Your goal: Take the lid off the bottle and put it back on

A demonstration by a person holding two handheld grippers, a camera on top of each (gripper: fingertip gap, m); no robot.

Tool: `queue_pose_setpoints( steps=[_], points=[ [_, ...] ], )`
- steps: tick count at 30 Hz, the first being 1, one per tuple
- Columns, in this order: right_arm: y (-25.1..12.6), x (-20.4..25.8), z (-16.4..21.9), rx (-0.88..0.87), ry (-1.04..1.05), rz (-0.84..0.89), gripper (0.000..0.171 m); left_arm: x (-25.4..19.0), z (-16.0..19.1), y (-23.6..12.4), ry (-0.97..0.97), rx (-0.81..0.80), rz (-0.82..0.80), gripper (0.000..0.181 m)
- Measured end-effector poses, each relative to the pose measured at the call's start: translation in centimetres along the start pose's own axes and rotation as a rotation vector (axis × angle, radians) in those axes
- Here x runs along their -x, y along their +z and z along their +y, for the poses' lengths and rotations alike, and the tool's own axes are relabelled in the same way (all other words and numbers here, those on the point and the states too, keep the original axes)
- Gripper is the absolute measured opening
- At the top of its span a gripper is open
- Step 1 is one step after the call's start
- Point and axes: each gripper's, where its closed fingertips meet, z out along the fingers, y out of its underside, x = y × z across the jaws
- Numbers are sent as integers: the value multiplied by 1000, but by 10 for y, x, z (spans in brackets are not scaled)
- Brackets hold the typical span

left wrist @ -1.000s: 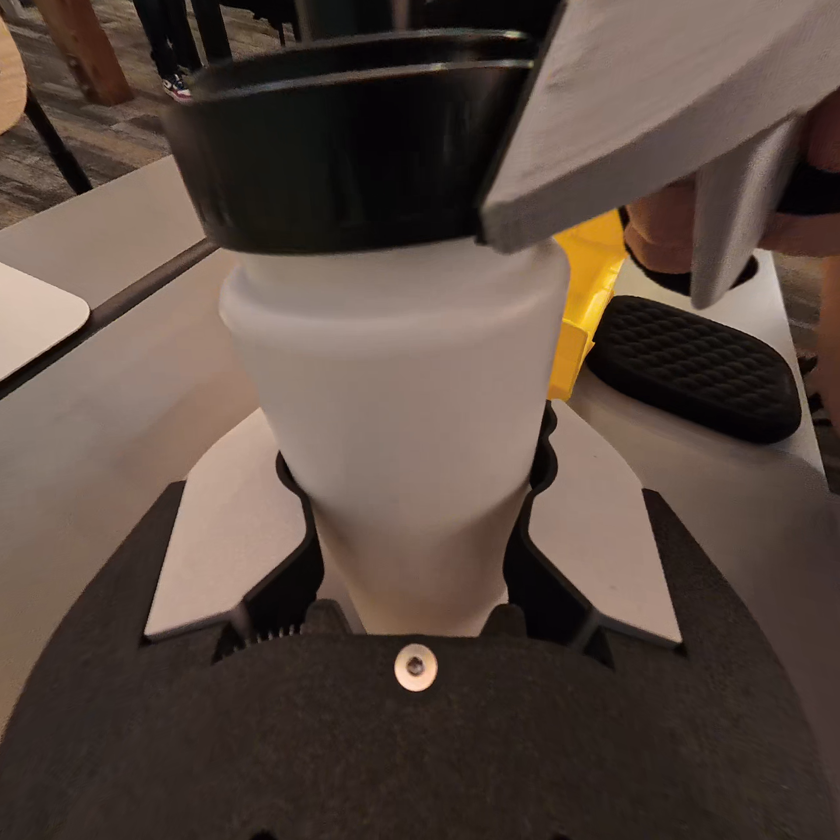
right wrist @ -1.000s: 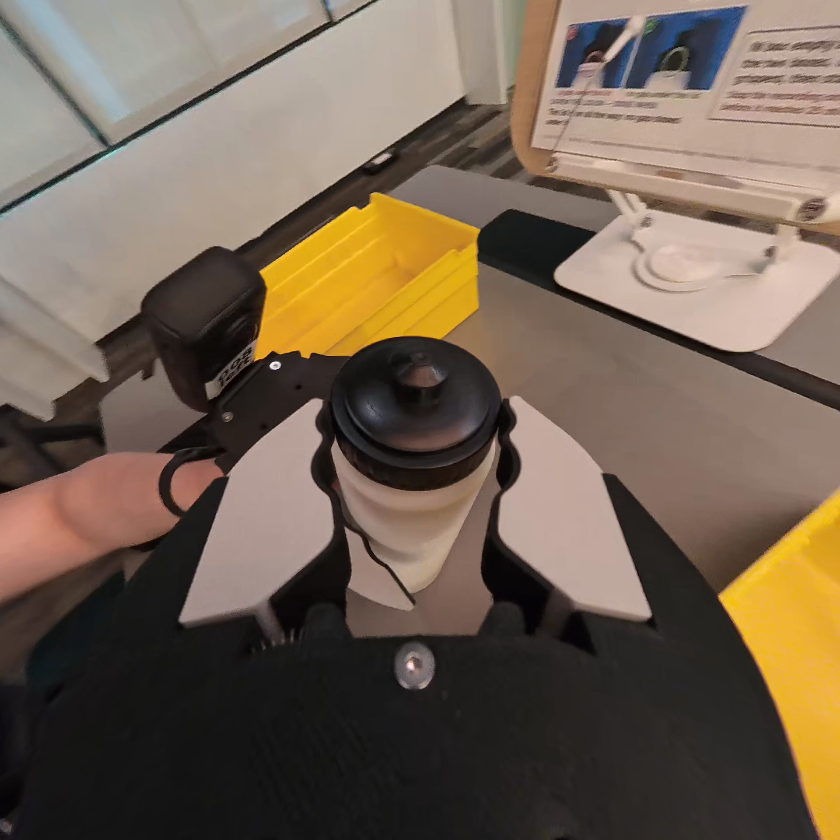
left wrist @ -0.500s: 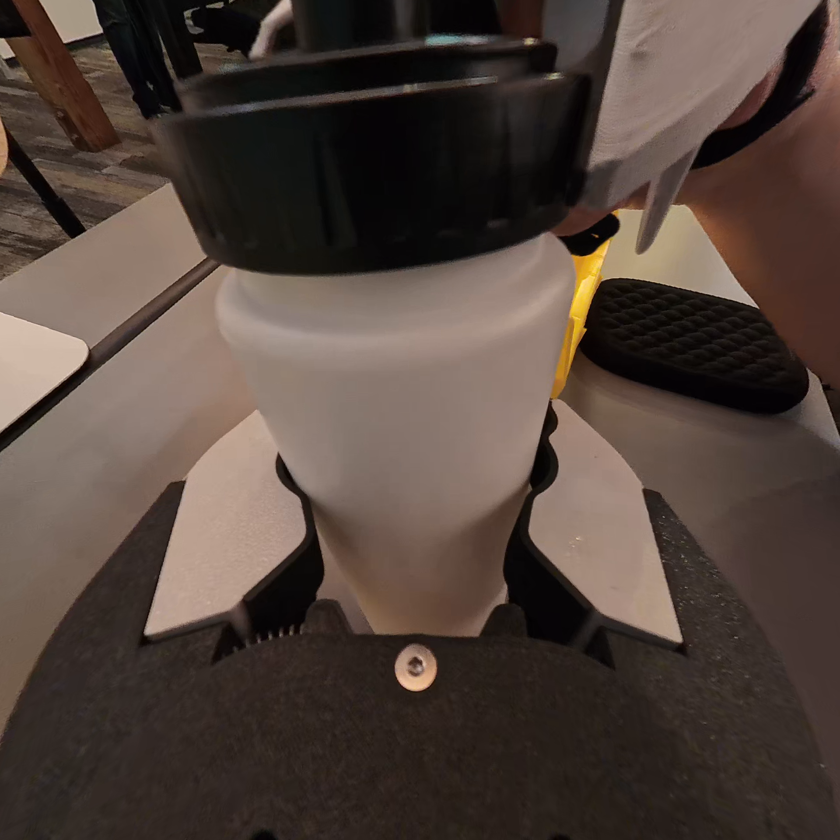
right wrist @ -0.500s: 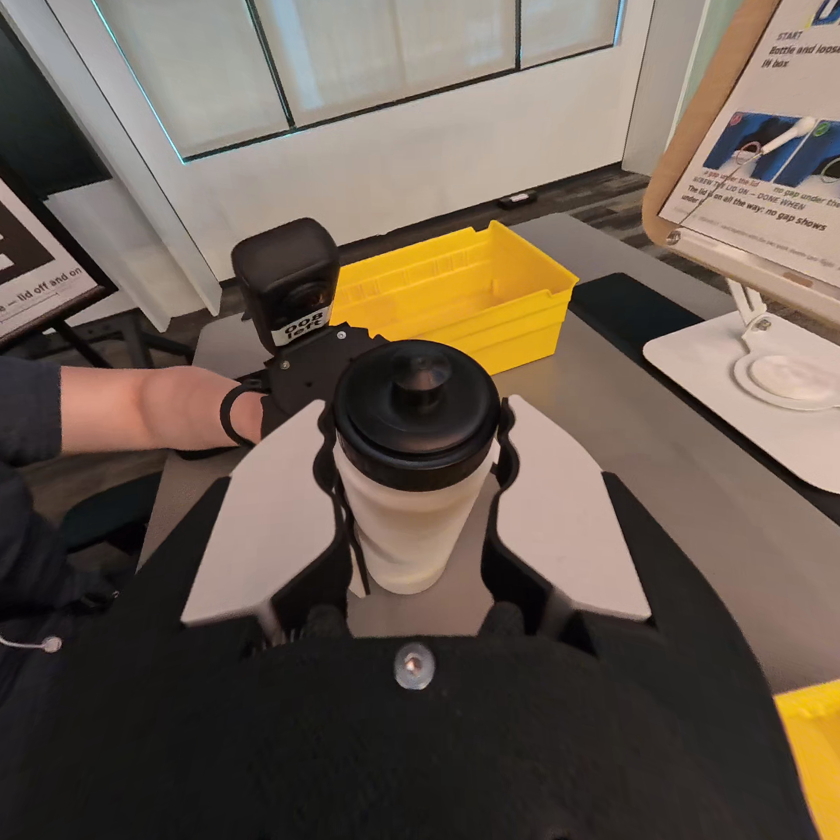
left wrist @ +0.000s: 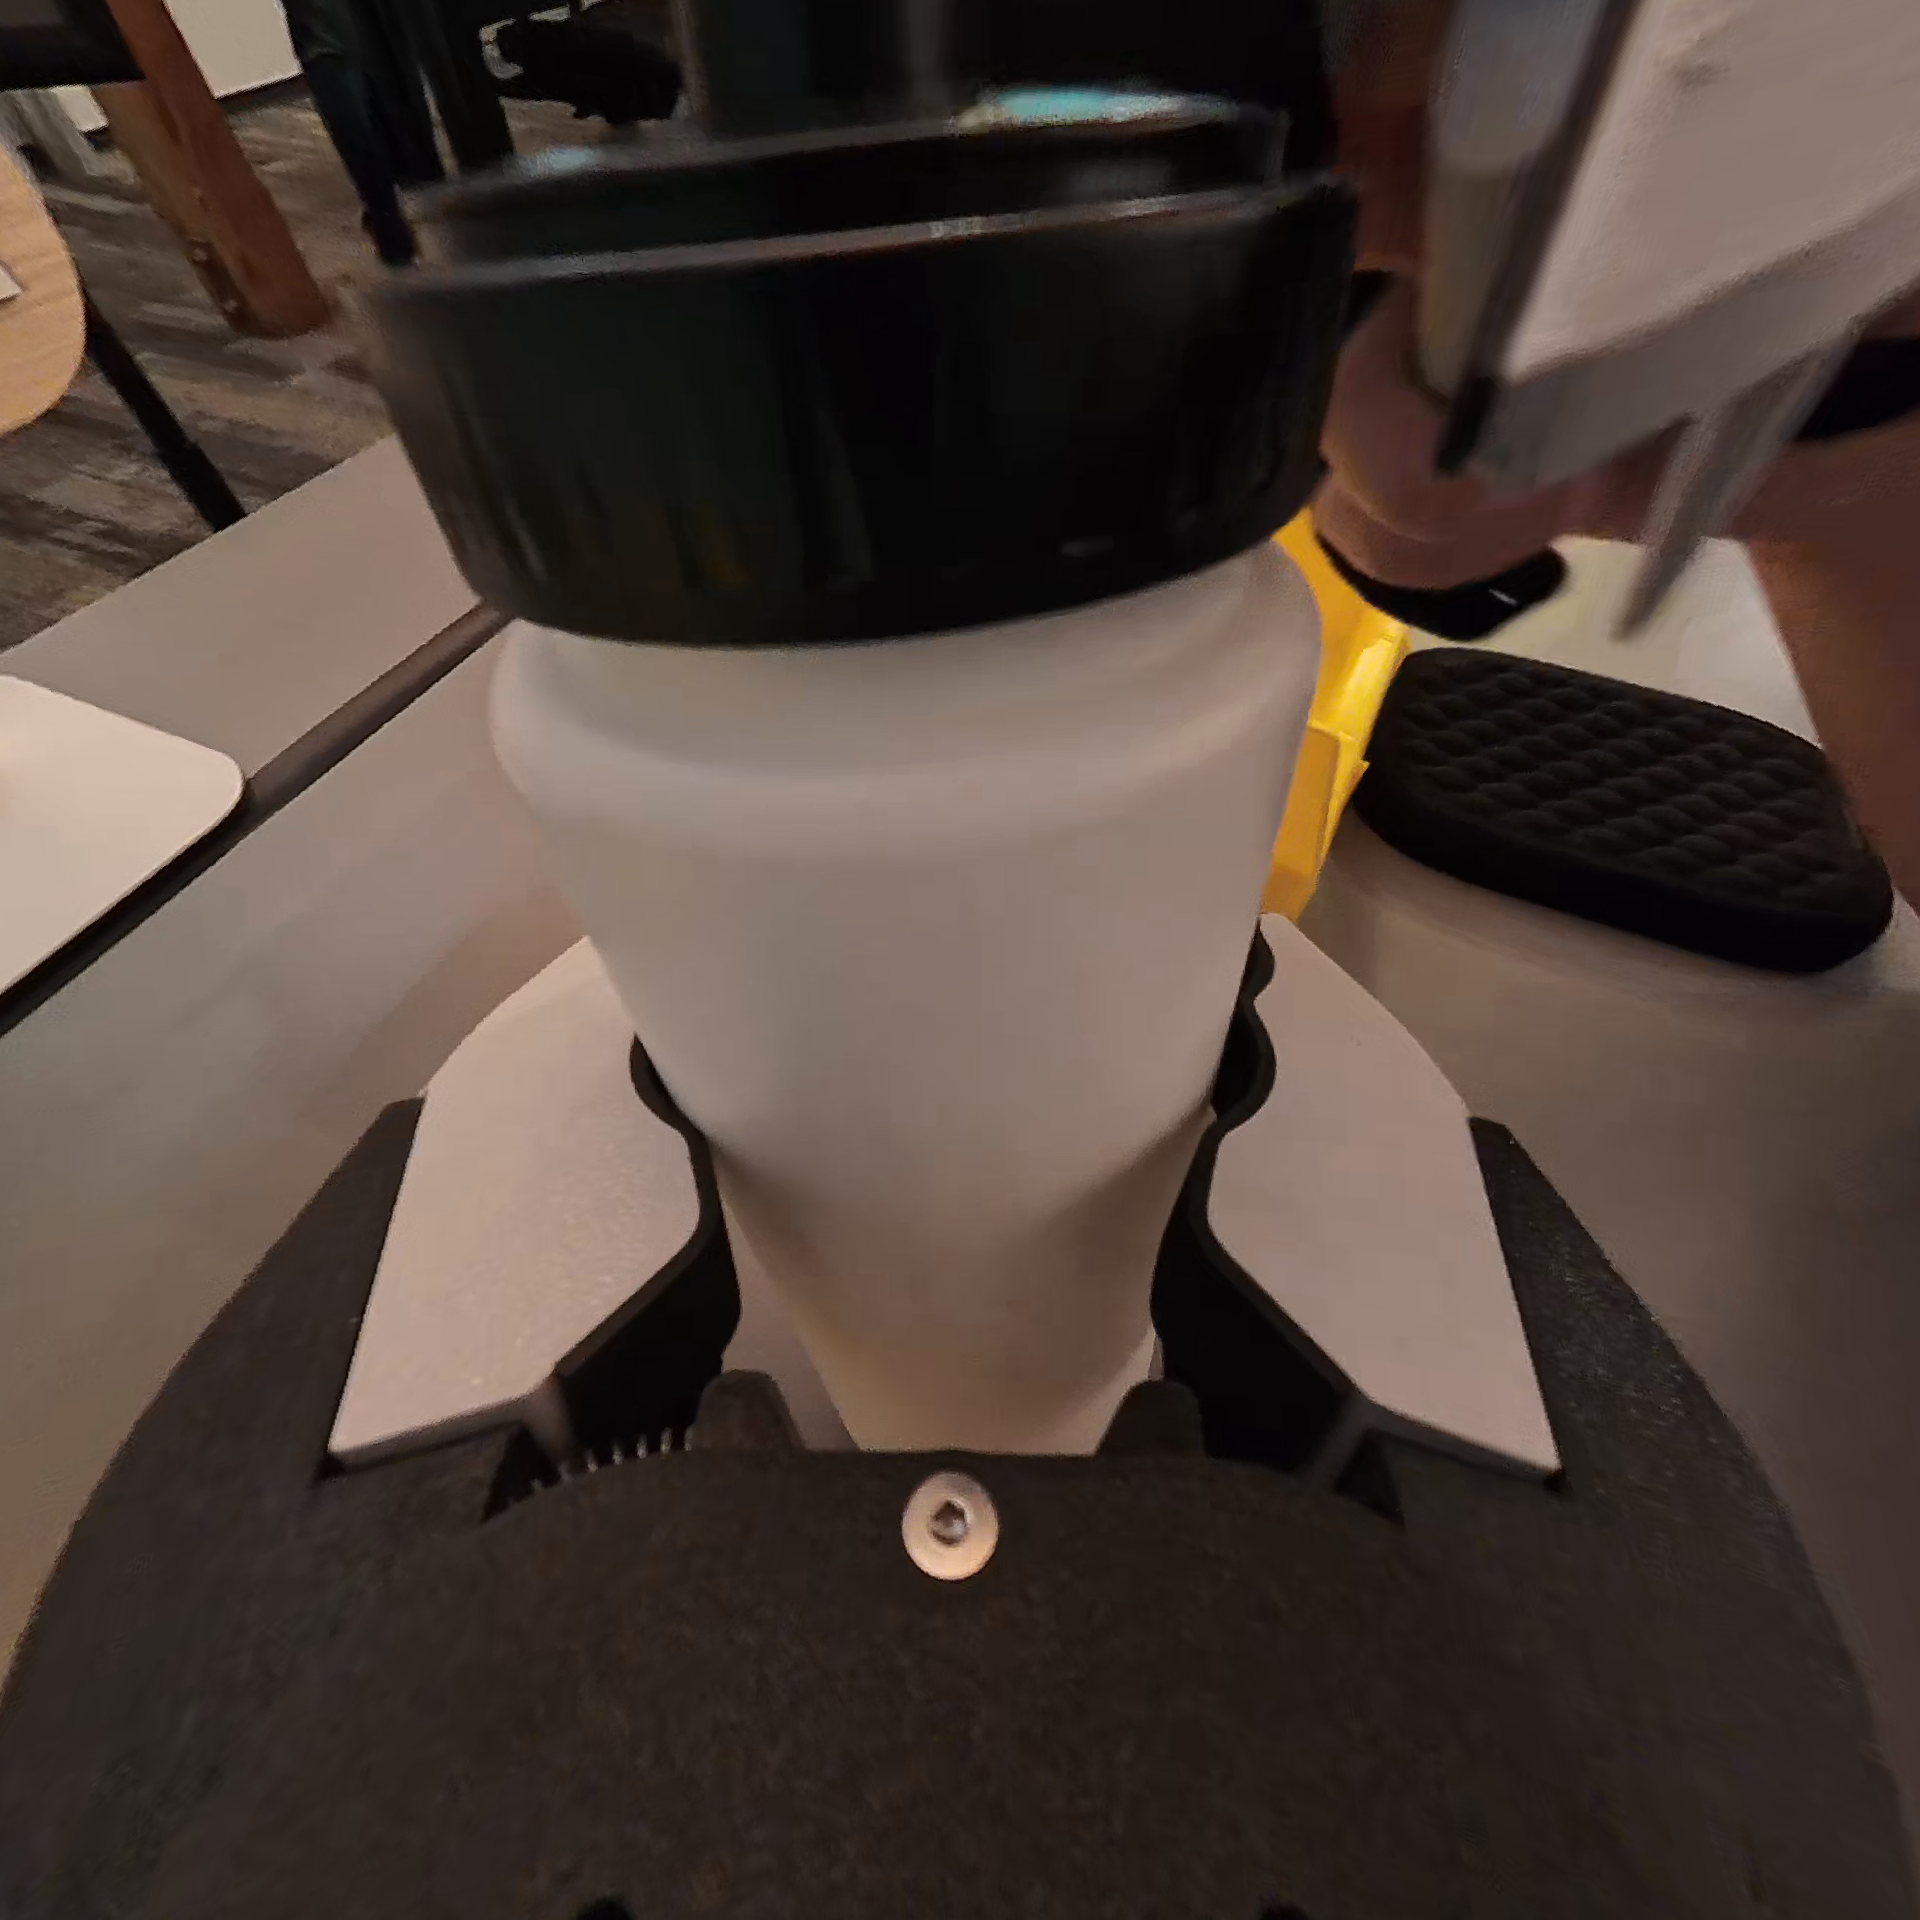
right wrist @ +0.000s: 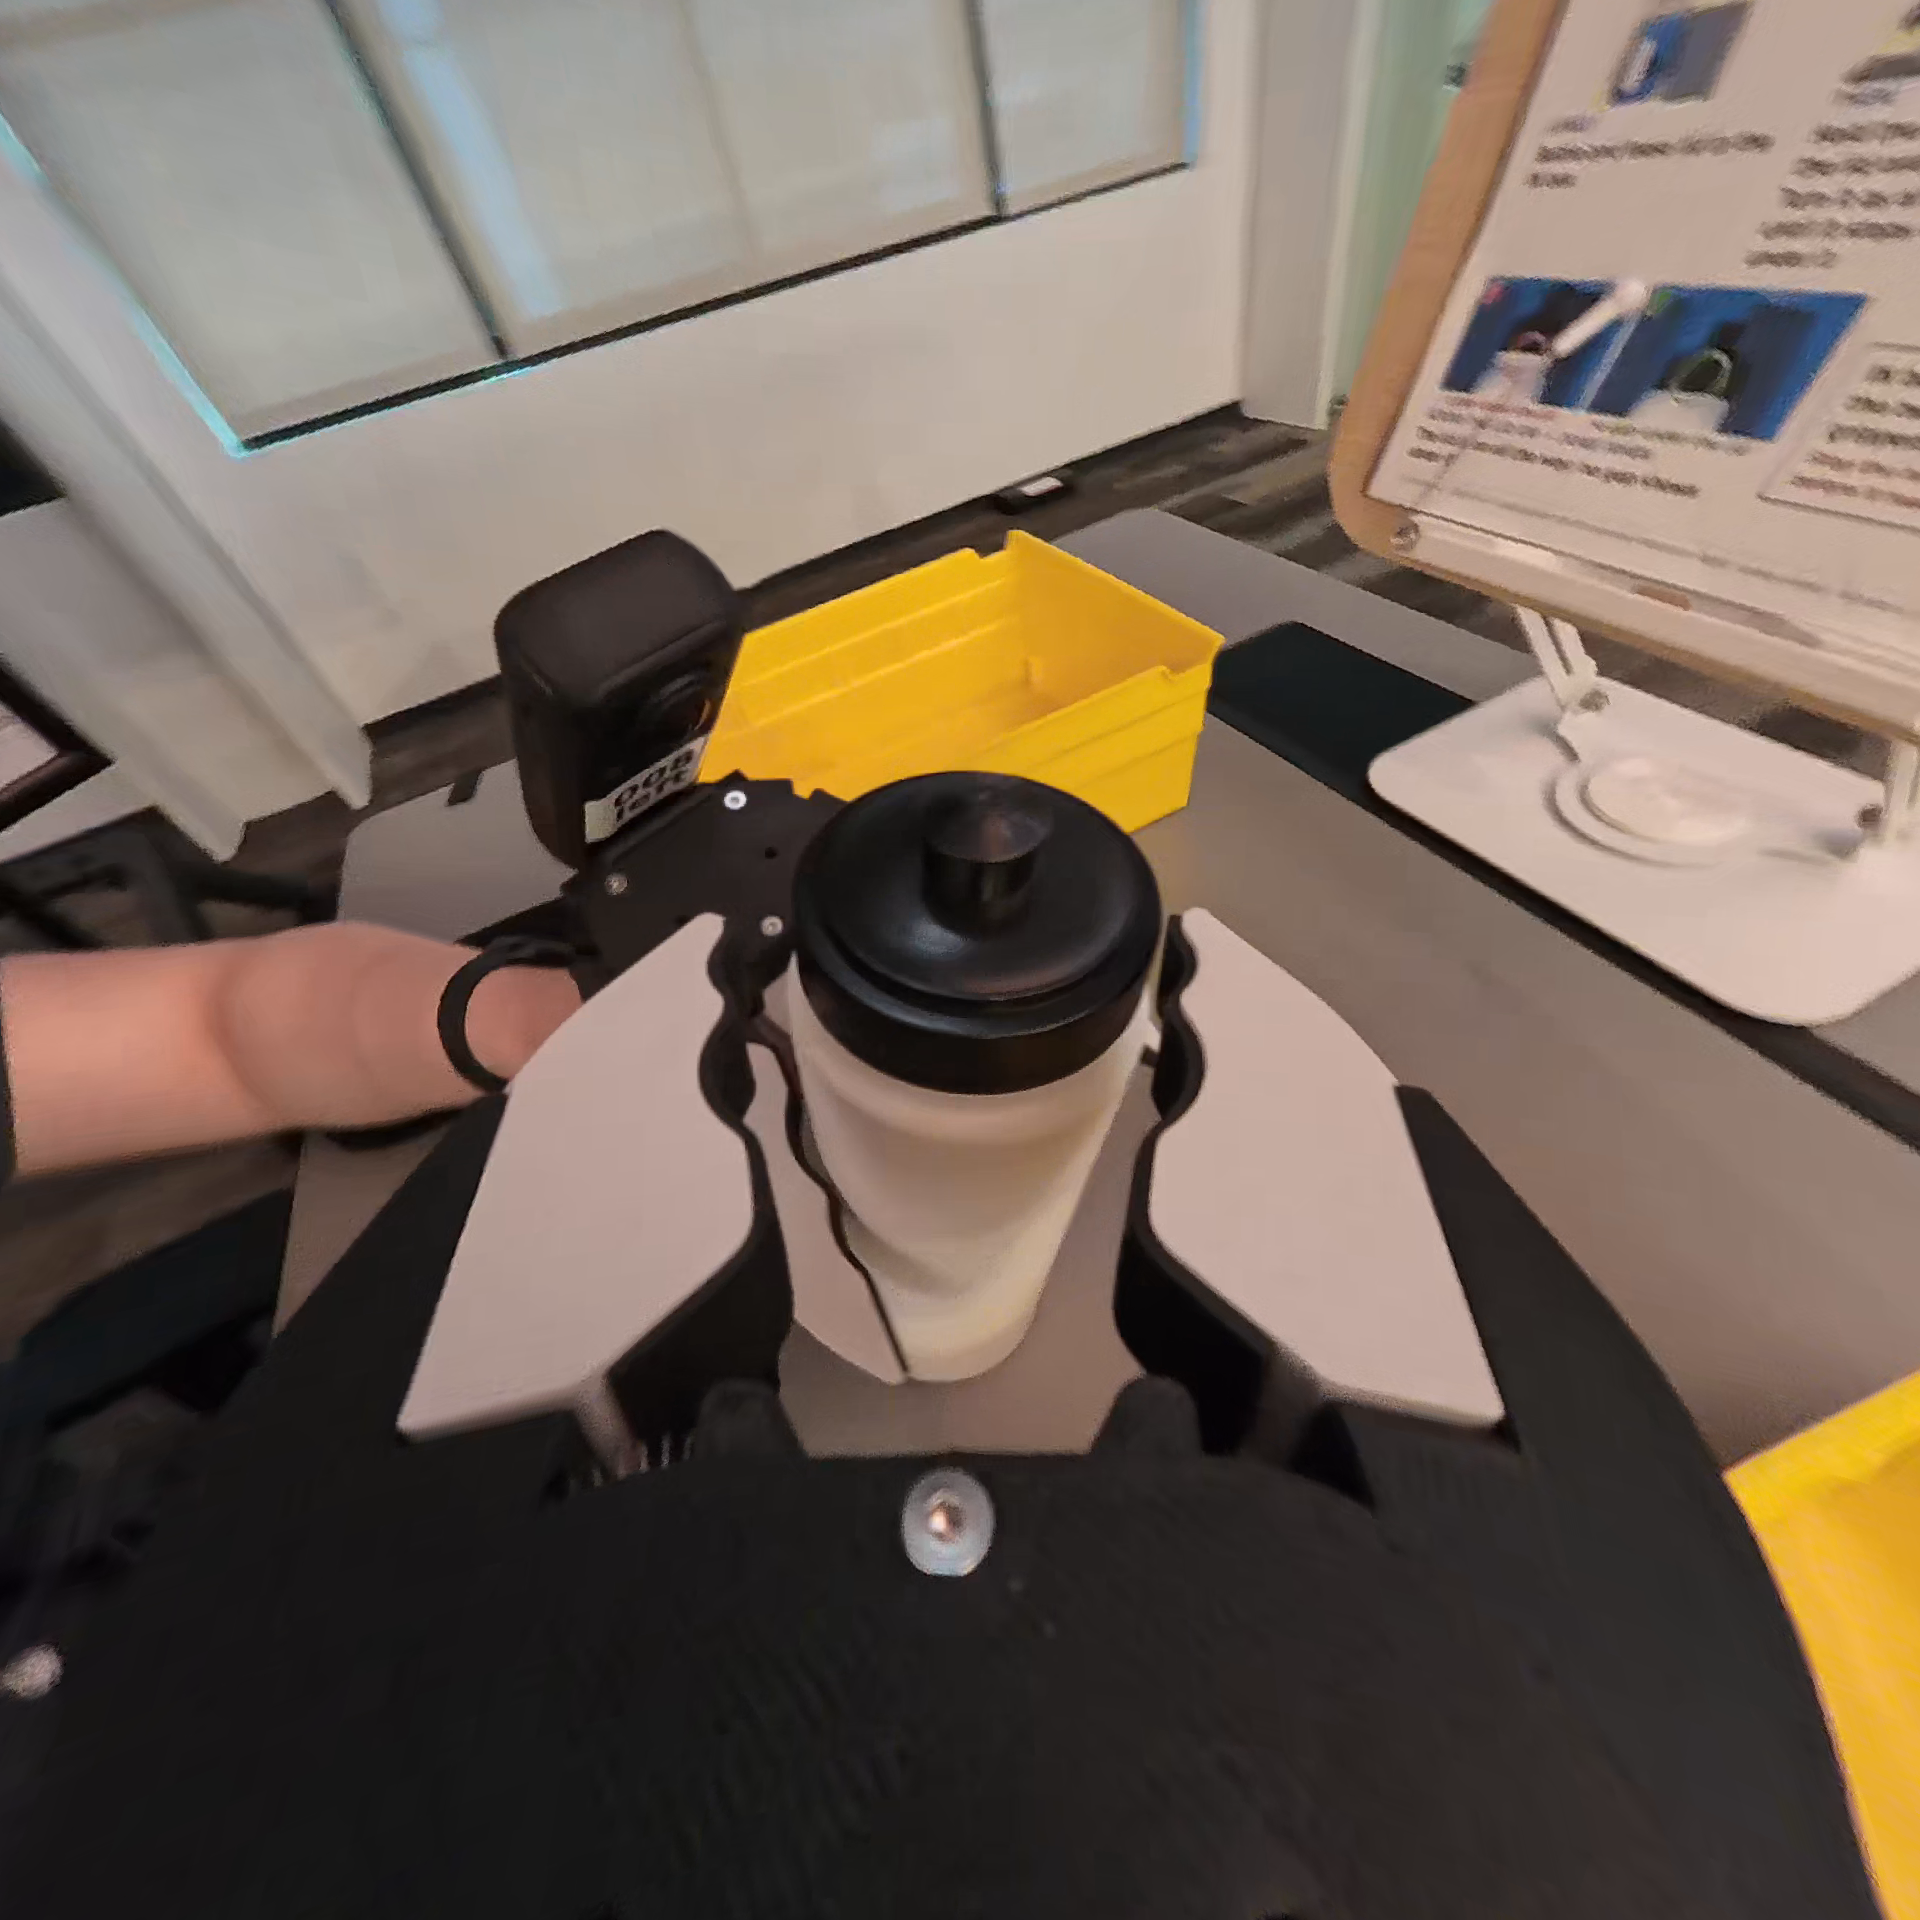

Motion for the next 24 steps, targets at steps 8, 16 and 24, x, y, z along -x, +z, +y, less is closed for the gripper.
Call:
queue_pose_setpoints(
  steps=[8,16,24],
  points=[
    [1,4,2,19,-91,-167,70,-3,1,1,41,11,-4,102],
    [9,-5,-1,-113,84,306,70,5,2,-1,-33,15,-84,101],
    [4,5,4,-34,-96,-8,80,-5,-1,1,19,-38,55,101]
  ],
)
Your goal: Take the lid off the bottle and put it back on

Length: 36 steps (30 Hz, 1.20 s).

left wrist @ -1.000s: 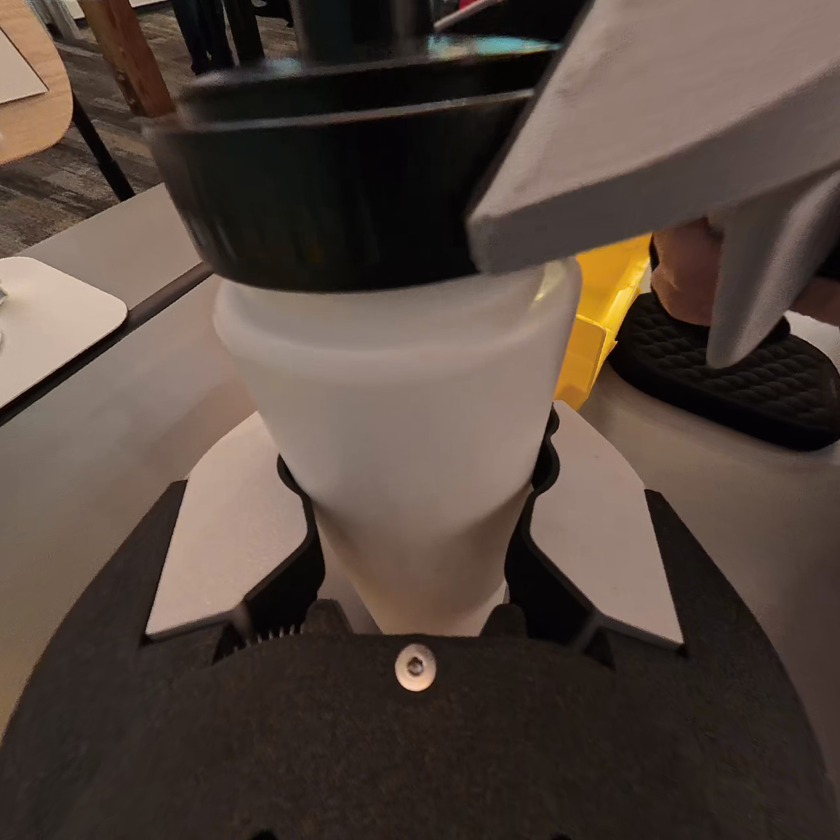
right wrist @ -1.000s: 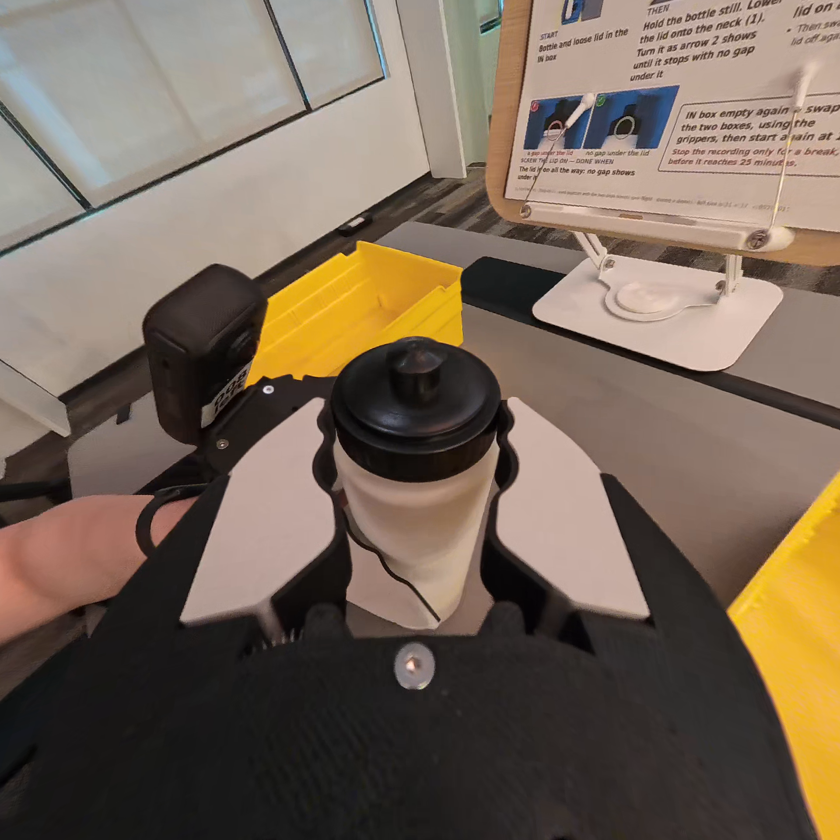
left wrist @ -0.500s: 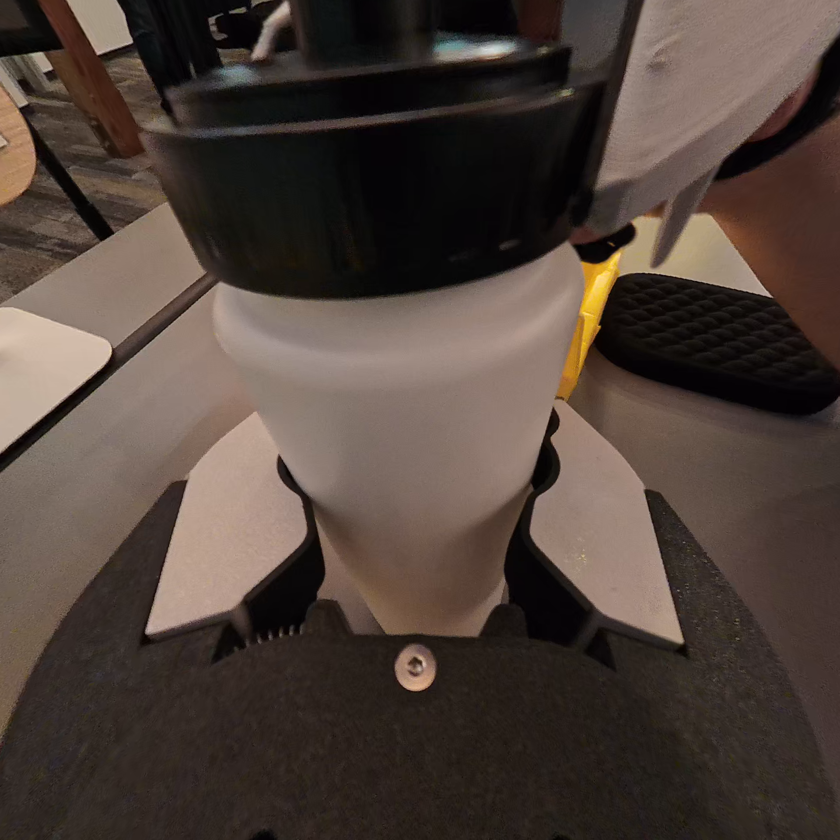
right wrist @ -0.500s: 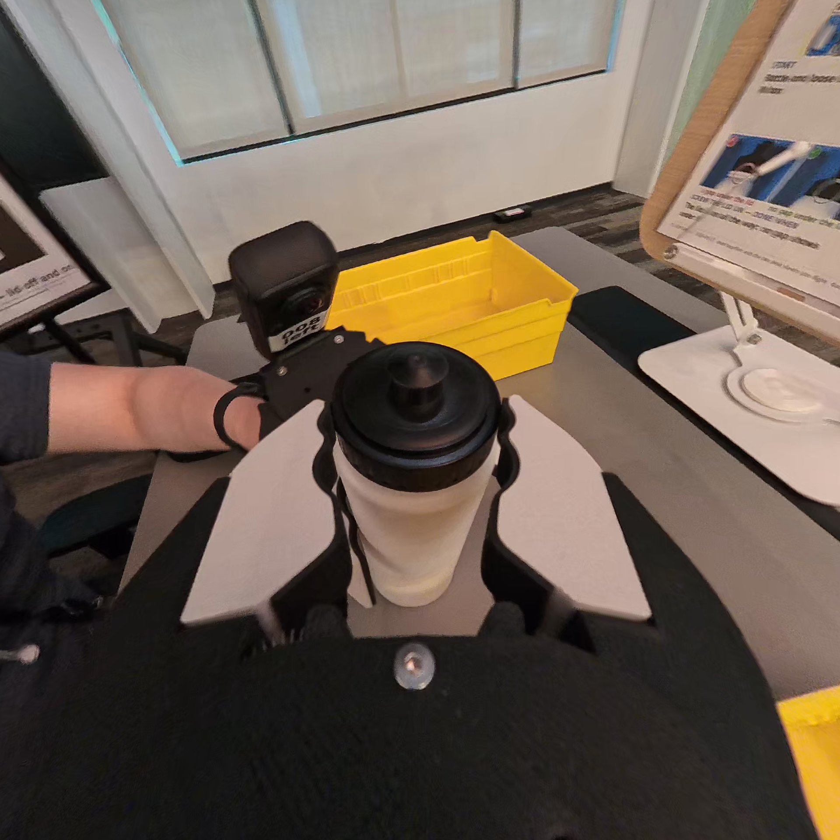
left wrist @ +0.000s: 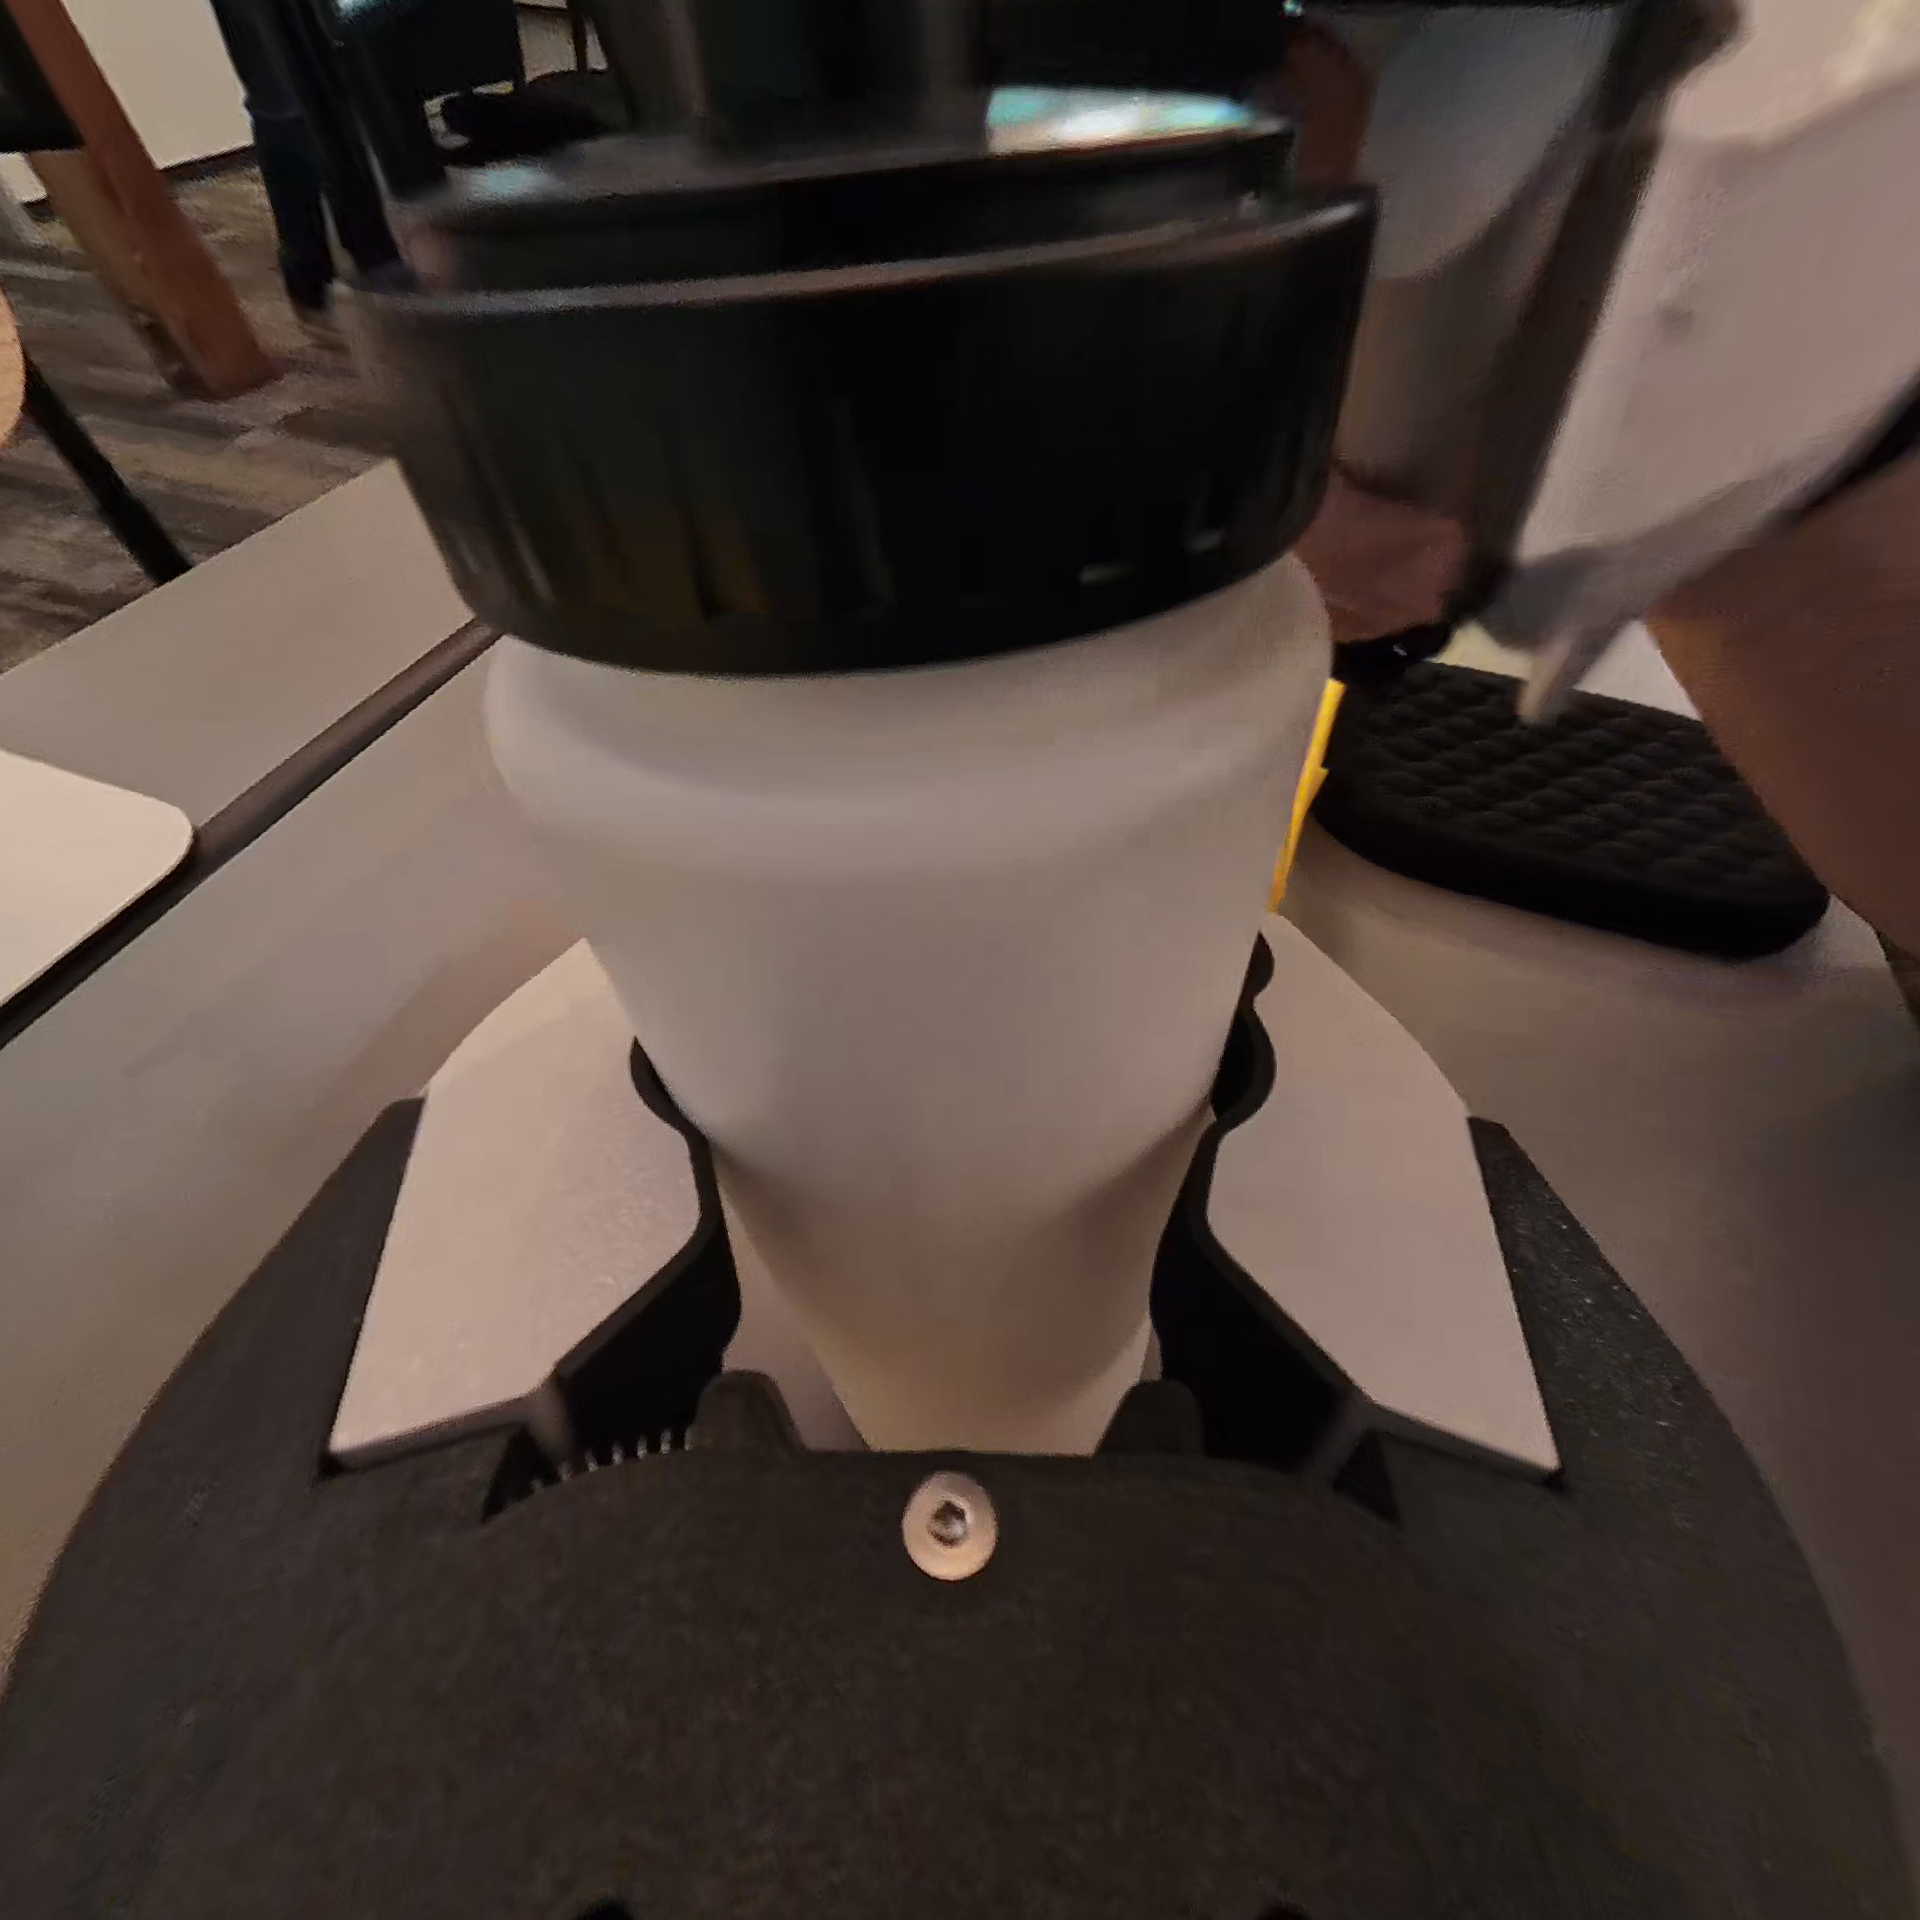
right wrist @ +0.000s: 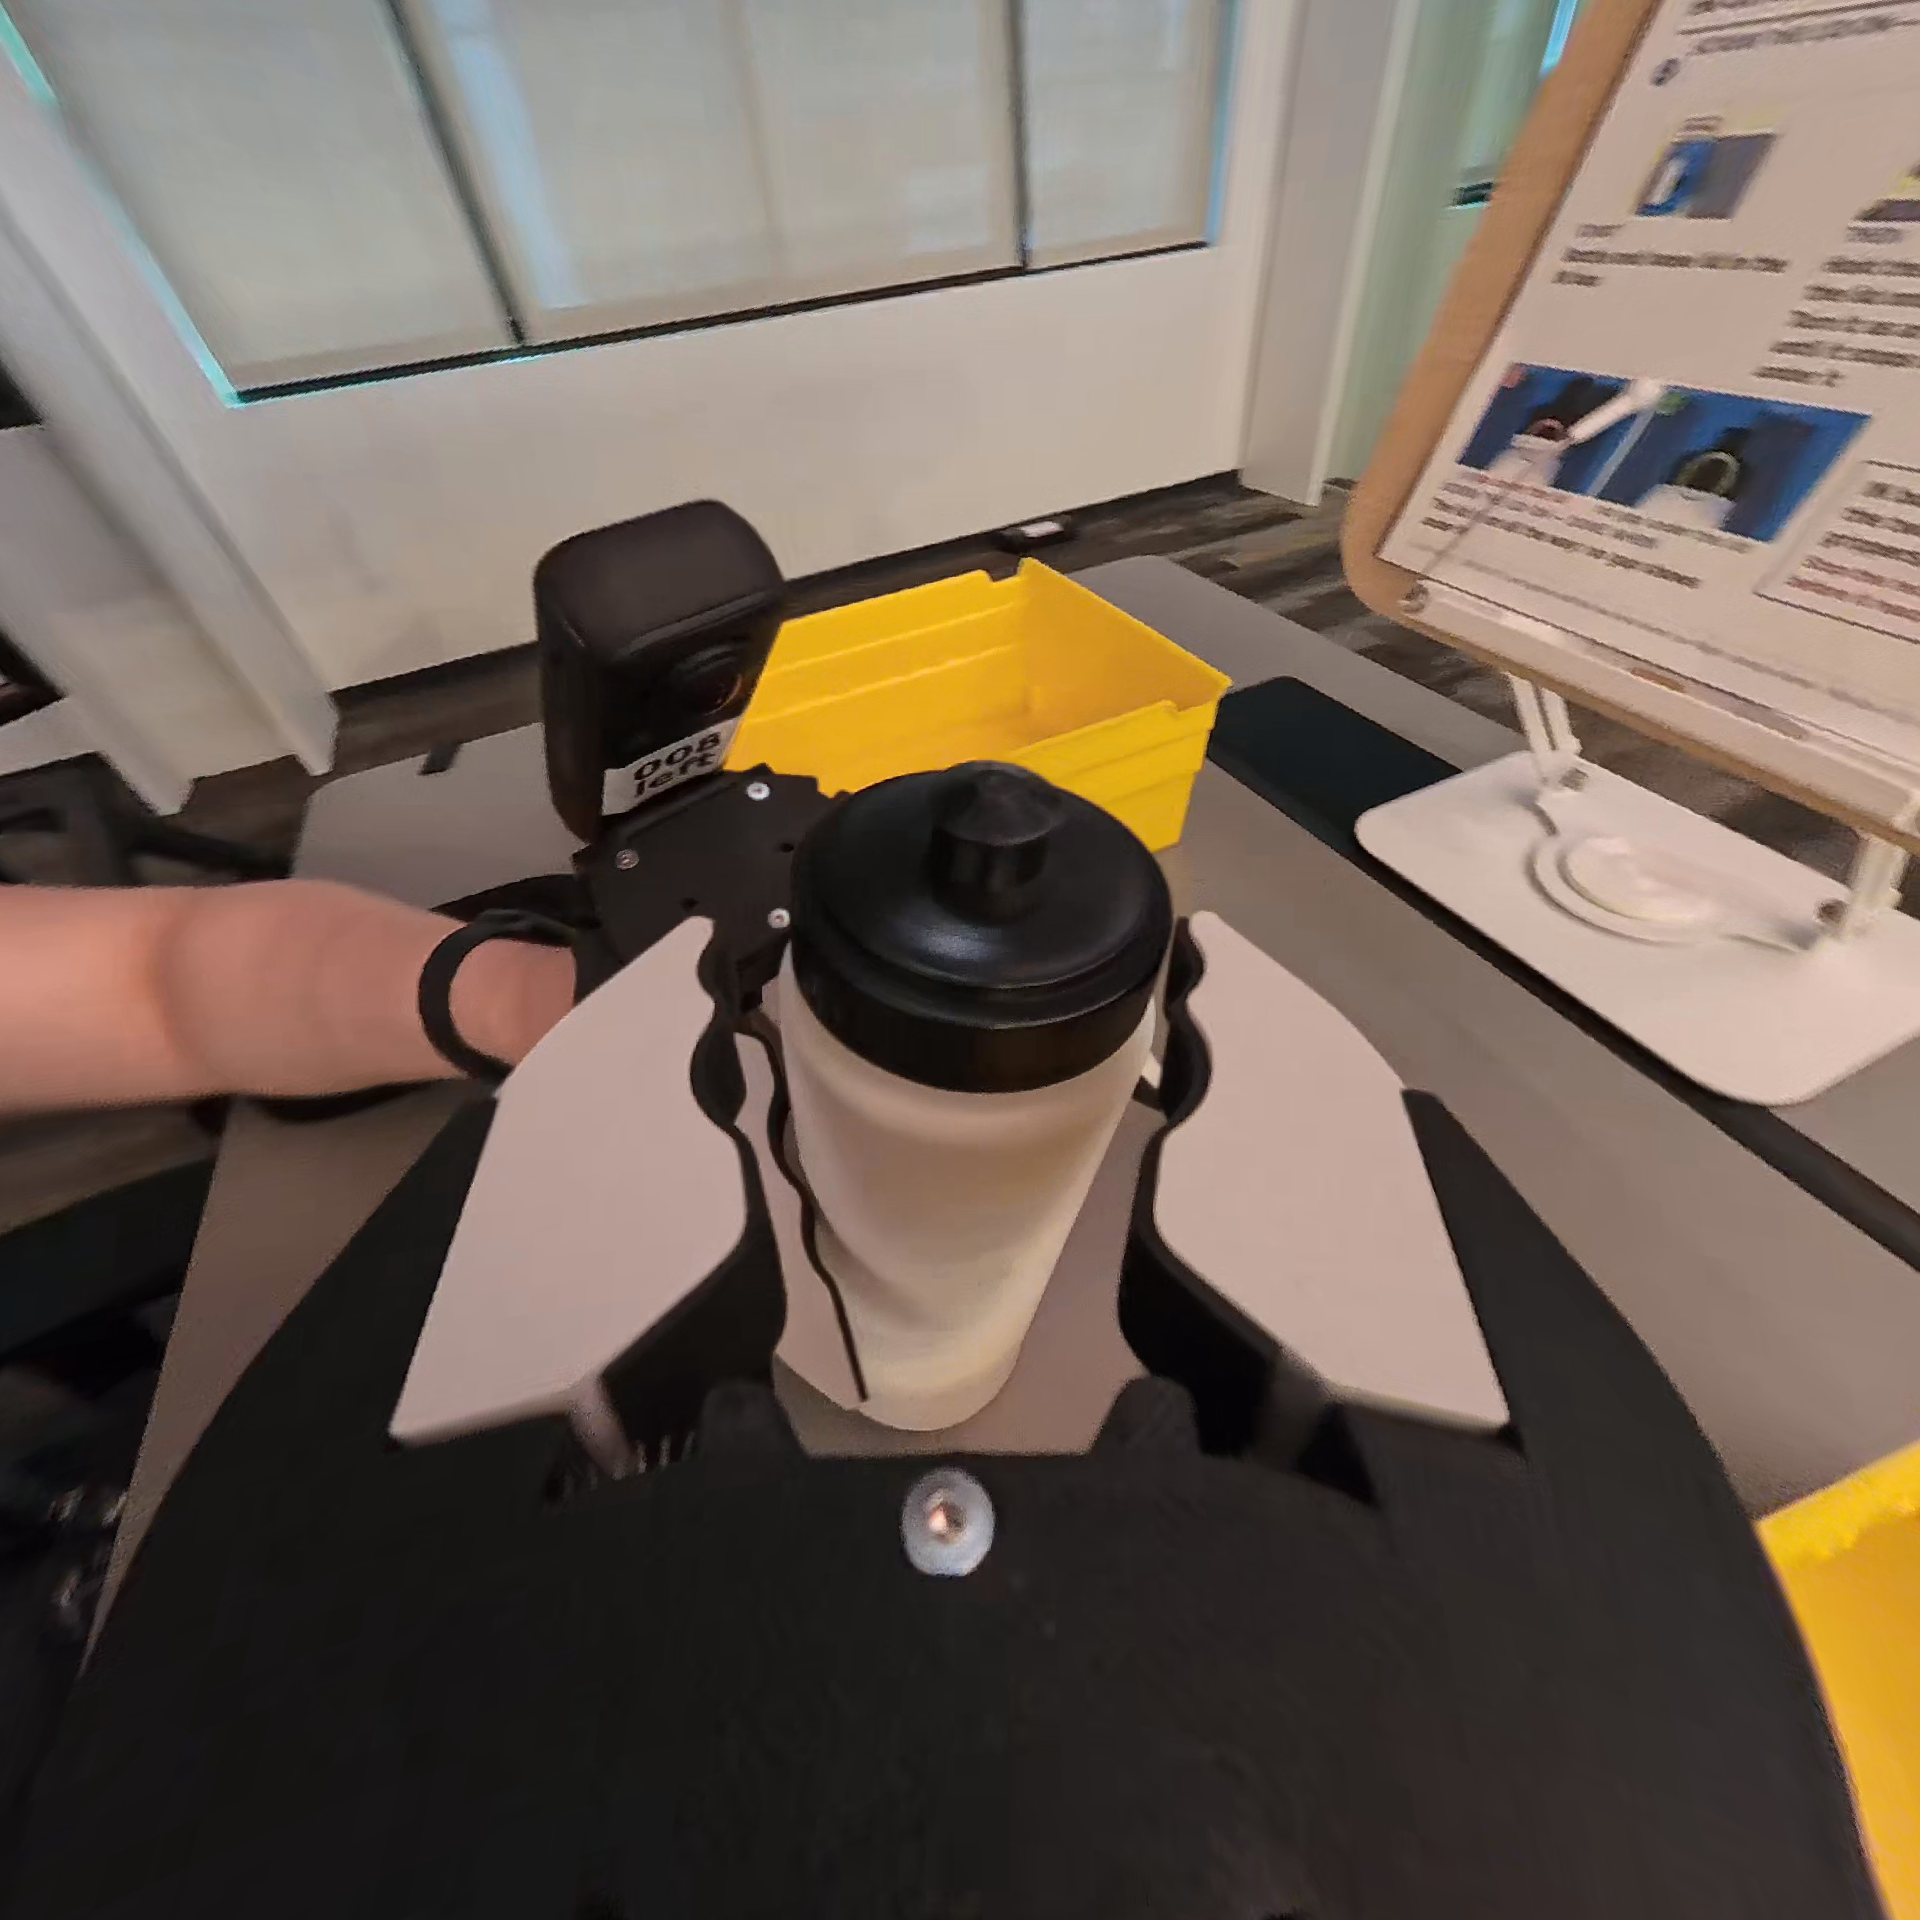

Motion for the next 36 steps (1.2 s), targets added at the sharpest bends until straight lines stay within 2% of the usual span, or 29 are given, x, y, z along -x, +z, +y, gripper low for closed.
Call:
queue_pose_setpoints(
  steps=[2,6,8,11,14,18,22,24,26,29,34,36],
  points=[
    [-3,0,-3,-11,-23,-62,69,-4,0,1,25,4,17,101],
    [-4,2,-1,31,-19,-58,69,-3,1,1,27,9,-14,101],
    [-1,-2,-1,17,21,38,70,2,1,1,6,14,-62,101],
    [1,-5,-2,-28,72,271,70,7,2,0,-12,22,-131,101],
    [0,-5,-3,-8,5,392,69,9,3,-1,22,24,-144,101],
    [-1,0,-4,20,-58,184,80,6,1,0,25,1,-72,101],
    [-6,0,-10,9,-12,-51,77,-1,0,2,44,-15,-15,101],
    [-6,0,-9,29,11,-109,69,-4,1,2,56,-14,-5,101],
    [-4,0,-7,56,23,-130,70,-4,1,3,60,-9,-10,101],
    [-1,0,-6,49,1,-44,70,2,3,3,50,8,-64,101],
    [3,-2,-7,-28,33,323,70,8,6,2,5,31,-131,100],
    [2,-2,-6,-29,5,376,70,7,6,2,19,19,-113,100]
  ],
)
